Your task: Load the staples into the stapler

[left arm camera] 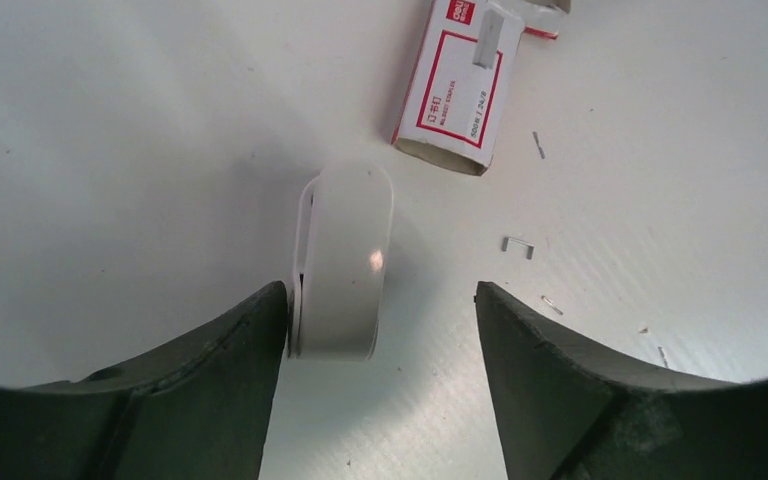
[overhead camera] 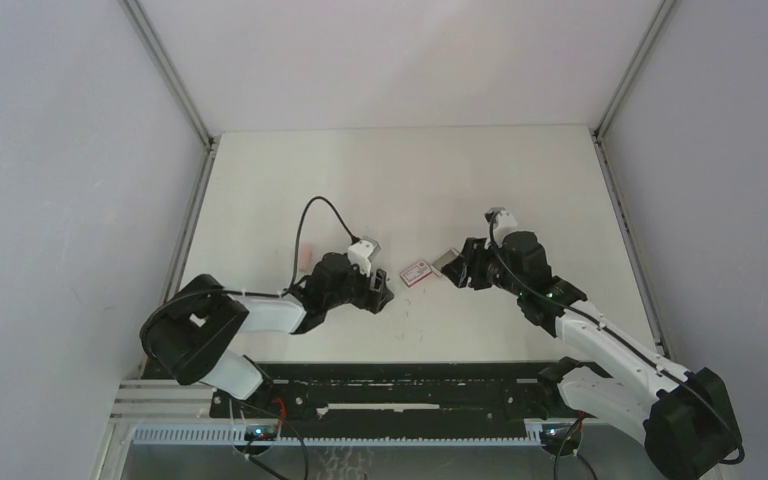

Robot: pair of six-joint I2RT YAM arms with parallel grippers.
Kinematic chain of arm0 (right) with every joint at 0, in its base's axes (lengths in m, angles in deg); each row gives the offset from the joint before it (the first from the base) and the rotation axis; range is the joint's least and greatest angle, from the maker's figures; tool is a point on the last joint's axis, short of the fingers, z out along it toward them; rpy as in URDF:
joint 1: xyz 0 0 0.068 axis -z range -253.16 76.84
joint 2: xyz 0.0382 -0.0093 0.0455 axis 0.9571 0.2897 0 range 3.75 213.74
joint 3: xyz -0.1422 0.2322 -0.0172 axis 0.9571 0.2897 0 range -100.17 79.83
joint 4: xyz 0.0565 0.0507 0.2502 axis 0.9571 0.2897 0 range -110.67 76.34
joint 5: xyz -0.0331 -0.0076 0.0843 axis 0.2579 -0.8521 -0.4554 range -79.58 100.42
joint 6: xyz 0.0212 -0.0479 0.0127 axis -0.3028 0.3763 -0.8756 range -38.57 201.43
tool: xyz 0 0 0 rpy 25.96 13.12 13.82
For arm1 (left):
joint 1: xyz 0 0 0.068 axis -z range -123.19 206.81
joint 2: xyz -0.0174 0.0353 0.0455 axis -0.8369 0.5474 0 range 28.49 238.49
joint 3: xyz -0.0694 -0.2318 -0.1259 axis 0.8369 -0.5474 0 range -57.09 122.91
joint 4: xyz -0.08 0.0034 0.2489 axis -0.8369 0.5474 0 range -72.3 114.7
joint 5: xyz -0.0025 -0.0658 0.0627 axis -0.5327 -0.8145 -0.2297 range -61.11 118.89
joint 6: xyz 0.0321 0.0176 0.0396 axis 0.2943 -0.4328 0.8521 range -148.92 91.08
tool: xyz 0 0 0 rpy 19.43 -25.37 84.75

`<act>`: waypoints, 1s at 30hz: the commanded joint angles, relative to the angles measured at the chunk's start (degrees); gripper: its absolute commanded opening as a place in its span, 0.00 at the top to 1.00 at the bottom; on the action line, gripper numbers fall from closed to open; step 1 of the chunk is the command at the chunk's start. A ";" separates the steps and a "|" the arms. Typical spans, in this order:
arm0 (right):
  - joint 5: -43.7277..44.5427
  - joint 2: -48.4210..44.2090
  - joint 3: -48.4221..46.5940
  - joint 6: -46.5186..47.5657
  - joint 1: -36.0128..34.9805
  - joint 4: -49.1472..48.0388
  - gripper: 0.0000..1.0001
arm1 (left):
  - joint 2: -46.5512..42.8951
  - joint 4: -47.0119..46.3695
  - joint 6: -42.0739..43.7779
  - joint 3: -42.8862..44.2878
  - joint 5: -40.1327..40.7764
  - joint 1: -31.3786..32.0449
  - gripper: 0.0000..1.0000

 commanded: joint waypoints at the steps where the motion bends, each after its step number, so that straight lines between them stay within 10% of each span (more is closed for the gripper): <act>1: -0.22 -0.38 0.05 0.97 0.36 -1.84 0.50 | -2.41 3.56 3.36 0.26 9.50 2.99 0.30; 16: -4.78 0.80 0.31 -6.58 1.02 -4.28 0.26 | -5.17 4.33 4.74 1.87 12.25 10.17 0.97; 30: -12.24 10.60 -0.32 -22.25 -6.39 -19.29 0.24 | -17.22 4.55 2.73 4.14 7.39 17.58 1.00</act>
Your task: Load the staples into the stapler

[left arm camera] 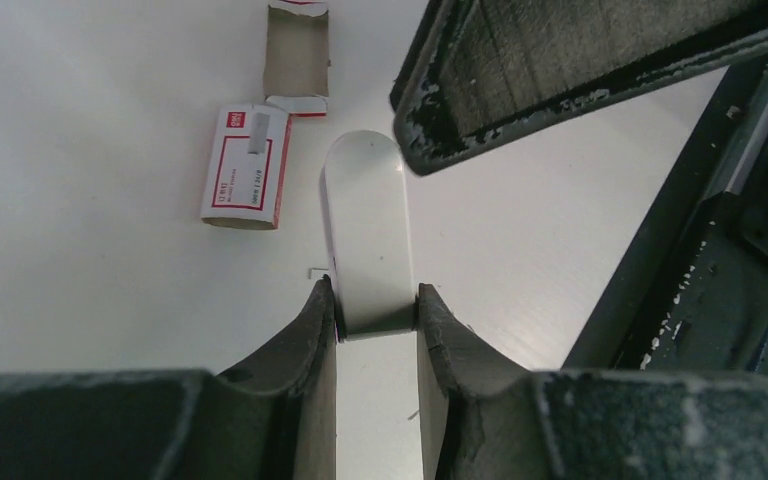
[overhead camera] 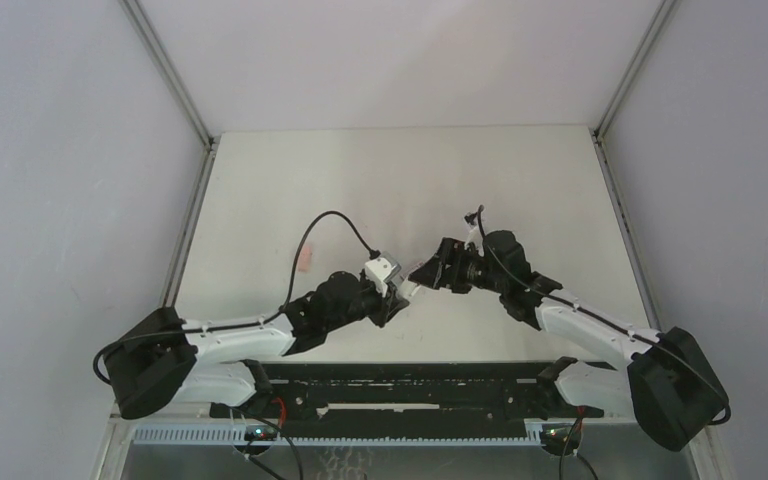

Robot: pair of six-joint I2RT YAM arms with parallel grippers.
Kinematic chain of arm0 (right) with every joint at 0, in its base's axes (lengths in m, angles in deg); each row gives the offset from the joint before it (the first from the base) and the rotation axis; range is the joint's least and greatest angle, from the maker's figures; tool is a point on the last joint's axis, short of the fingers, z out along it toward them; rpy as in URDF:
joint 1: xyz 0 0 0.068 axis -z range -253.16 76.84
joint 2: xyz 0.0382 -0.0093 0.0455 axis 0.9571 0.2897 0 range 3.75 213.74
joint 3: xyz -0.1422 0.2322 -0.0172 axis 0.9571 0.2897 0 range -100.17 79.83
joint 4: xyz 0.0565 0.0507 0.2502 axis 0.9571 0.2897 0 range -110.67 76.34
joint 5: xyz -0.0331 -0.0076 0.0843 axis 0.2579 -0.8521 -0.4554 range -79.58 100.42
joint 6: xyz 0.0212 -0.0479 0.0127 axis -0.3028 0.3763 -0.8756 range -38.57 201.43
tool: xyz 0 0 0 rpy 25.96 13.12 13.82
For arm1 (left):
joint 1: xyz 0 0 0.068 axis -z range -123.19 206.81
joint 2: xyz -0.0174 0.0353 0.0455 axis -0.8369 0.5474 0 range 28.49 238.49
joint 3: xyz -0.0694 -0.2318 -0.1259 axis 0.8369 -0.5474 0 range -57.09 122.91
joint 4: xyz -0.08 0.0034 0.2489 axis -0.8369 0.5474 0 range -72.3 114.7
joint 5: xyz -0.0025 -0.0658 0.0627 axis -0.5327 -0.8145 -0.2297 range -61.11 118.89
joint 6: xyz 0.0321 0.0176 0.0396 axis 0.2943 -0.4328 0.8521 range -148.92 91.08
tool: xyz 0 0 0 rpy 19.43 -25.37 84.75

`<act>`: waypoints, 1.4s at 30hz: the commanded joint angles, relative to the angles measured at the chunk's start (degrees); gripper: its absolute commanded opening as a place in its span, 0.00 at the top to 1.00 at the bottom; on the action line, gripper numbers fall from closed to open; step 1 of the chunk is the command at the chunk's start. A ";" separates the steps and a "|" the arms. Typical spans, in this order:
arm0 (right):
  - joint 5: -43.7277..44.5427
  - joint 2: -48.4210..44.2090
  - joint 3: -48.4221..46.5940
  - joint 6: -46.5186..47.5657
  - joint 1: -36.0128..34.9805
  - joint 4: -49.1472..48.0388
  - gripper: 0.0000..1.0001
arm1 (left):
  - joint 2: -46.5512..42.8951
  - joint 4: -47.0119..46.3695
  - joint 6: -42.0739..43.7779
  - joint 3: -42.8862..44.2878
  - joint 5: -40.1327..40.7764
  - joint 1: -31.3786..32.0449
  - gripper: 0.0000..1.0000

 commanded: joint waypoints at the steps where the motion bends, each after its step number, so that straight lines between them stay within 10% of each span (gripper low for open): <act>1: -1.53 1.11 -0.97 -5.11 -2.20 -7.91 0.24 | -2.28 -1.47 -1.05 3.40 -1.24 1.36 1.00; 17: -0.27 3.96 -1.73 -7.03 -4.87 -8.82 0.29 | -7.12 -2.42 -2.24 2.65 -0.24 2.56 1.00; 20: -1.66 4.71 -1.69 -8.31 -5.49 -11.00 0.46 | -7.60 -2.88 -2.41 2.50 -0.41 2.72 1.00; 24: -0.01 4.50 -1.68 -8.73 -5.88 -10.68 1.00 | -8.41 -2.97 -2.36 2.18 -0.26 2.77 1.00; 30: 1.20 3.17 -1.33 -7.48 -5.65 -11.07 1.00 | -8.97 -1.94 -2.14 1.93 0.33 2.77 1.00; 34: 1.74 1.29 -1.50 -3.83 -2.93 -8.08 0.31 | -8.64 1.98 -1.86 3.39 5.75 2.69 1.00; 42: 10.62 -7.24 -1.53 7.09 5.15 5.99 0.17 | -1.92 13.20 -6.26 9.43 12.62 -10.00 1.00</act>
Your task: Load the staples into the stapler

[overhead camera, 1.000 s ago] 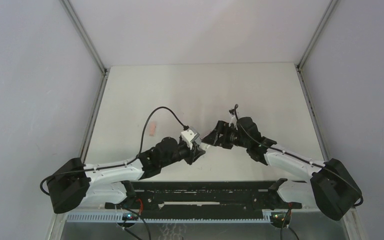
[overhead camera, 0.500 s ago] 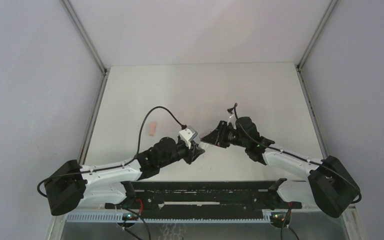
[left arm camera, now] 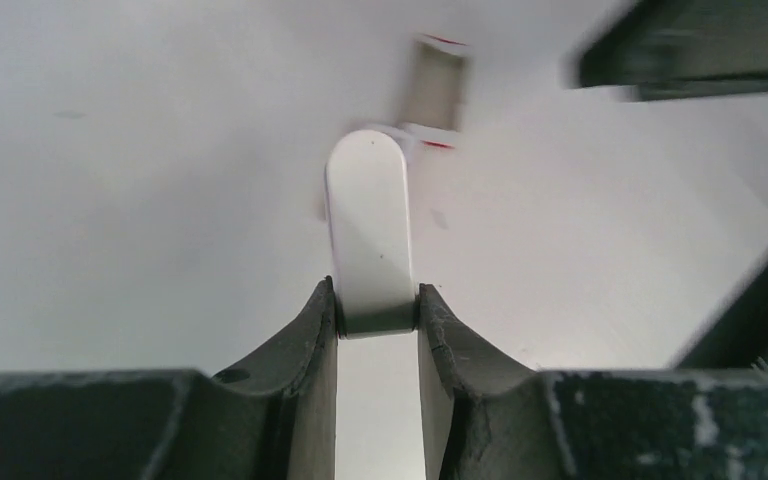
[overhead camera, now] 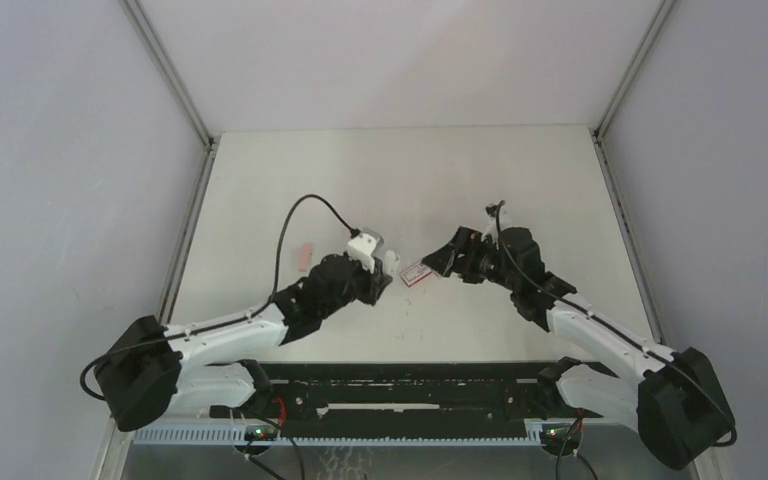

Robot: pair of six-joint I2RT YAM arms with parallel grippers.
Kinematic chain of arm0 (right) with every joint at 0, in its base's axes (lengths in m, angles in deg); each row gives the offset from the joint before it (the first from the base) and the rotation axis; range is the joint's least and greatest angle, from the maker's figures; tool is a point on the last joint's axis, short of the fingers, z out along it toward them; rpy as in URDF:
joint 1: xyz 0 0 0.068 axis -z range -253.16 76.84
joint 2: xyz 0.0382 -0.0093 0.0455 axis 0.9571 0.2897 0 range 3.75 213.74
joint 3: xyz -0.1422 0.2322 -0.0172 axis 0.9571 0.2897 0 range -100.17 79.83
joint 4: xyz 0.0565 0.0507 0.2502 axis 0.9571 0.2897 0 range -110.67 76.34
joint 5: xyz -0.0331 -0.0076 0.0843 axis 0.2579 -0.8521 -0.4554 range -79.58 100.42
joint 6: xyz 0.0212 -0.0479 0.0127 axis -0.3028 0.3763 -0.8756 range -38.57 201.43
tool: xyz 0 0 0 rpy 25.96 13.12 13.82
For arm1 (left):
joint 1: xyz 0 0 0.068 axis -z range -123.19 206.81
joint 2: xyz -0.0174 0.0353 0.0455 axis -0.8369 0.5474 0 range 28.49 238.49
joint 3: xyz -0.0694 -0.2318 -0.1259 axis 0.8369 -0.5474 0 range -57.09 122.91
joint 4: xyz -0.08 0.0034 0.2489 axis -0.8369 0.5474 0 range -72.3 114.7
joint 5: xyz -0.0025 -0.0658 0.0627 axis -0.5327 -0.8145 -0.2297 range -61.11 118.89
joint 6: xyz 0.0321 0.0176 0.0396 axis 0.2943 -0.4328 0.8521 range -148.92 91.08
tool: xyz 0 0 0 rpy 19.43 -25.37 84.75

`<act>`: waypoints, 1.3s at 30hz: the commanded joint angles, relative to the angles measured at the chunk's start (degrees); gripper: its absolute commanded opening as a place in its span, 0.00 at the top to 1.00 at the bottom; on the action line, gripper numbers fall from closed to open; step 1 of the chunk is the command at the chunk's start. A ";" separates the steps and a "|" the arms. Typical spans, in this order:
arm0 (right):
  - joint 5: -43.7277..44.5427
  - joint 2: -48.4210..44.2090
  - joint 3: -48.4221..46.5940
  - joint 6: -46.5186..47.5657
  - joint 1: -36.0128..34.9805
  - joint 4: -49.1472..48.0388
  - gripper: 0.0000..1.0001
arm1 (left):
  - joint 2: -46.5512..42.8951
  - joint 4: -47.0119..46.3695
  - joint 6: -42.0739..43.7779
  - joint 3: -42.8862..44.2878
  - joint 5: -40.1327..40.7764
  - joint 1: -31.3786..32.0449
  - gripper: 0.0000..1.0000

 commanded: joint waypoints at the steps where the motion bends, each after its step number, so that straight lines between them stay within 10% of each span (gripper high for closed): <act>1: 7.86 -5.40 -1.47 8.61 3.15 8.42 0.17 | 4.64 4.50 -4.28 6.67 5.00 -10.08 1.00; 13: 11.73 -9.10 0.19 13.23 6.64 14.09 0.18 | 23.10 13.52 -7.69 16.13 3.90 -24.94 0.98; 20: 16.01 -5.24 0.20 20.43 7.51 11.81 0.18 | 22.18 13.59 -7.16 16.36 2.77 -25.27 0.05; 30: 25.35 -8.55 1.71 24.71 20.68 8.84 0.16 | 3.30 2.71 -9.07 6.19 -4.46 -45.21 0.00; 39: 39.18 -10.79 10.32 28.89 27.40 -7.83 0.16 | -12.13 -5.66 -1.41 -6.70 17.50 -52.81 0.00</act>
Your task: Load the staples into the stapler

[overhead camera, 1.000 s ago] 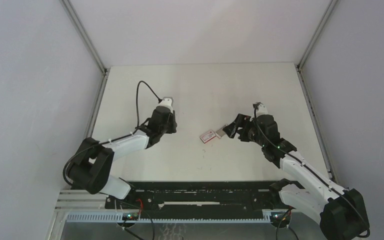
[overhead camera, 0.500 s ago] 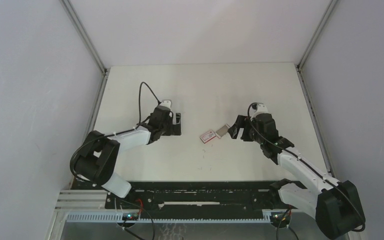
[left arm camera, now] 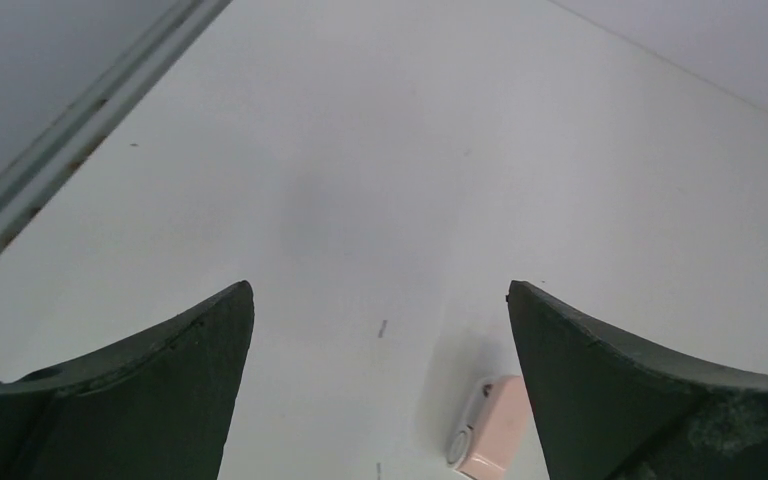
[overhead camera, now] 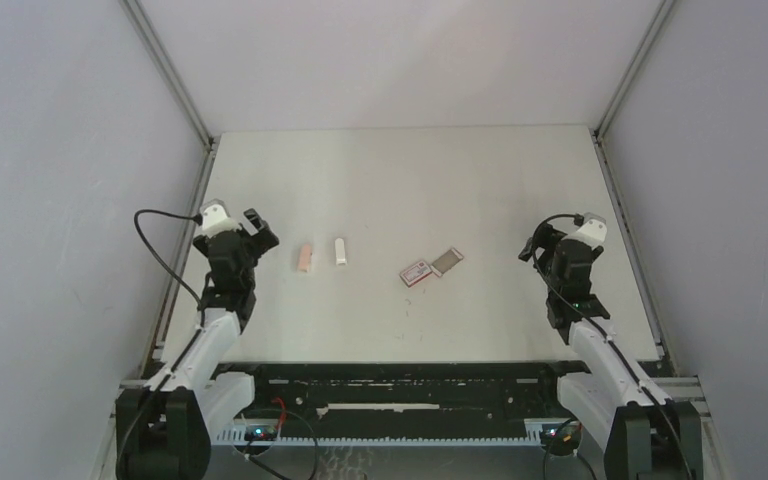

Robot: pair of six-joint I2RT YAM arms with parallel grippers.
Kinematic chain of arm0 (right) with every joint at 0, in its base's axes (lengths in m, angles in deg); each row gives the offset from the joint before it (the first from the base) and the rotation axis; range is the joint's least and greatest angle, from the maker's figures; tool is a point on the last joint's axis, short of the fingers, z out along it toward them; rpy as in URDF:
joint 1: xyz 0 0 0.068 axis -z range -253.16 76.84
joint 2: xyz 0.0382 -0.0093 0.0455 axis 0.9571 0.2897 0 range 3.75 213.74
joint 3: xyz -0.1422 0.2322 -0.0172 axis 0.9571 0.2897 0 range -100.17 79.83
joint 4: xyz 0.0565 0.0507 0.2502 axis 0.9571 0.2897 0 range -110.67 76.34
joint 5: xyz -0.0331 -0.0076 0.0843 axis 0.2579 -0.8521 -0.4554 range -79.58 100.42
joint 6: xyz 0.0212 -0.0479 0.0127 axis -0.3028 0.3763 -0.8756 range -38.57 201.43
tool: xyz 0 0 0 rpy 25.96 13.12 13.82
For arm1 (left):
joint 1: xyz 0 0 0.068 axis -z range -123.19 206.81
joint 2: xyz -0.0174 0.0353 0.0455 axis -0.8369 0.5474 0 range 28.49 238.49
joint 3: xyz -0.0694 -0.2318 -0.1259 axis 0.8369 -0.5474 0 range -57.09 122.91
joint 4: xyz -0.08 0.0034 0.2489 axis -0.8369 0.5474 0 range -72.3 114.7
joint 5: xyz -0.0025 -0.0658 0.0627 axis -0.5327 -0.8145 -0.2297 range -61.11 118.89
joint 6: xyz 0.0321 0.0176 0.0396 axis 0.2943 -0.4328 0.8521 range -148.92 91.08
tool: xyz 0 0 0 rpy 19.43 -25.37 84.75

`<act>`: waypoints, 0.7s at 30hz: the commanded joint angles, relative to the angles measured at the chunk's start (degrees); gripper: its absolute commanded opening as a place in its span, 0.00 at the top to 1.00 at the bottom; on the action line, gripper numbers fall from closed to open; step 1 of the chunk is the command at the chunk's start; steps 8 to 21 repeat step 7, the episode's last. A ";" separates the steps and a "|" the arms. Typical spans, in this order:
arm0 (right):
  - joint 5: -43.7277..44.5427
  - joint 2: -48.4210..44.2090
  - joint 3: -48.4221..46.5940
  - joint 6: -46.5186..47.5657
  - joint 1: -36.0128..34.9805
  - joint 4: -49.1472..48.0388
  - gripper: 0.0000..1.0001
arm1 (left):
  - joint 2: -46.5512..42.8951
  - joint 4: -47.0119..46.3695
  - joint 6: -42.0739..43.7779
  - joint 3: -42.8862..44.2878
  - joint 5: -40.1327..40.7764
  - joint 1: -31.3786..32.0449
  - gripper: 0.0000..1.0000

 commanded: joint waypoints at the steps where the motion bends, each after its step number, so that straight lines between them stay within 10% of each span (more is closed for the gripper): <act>1: 7.92 2.18 1.75 5.21 0.77 -12.58 0.16 | -1.26 -6.79 6.06 -3.21 8.77 -0.36 0.00; 7: 12.10 8.59 8.43 8.92 1.05 -28.70 0.15 | -2.43 -11.93 8.95 -7.32 11.61 -0.38 0.00; 21: 12.10 8.59 8.43 8.92 1.05 -28.70 0.15 | -2.43 -11.93 8.95 -7.32 11.61 -0.38 0.00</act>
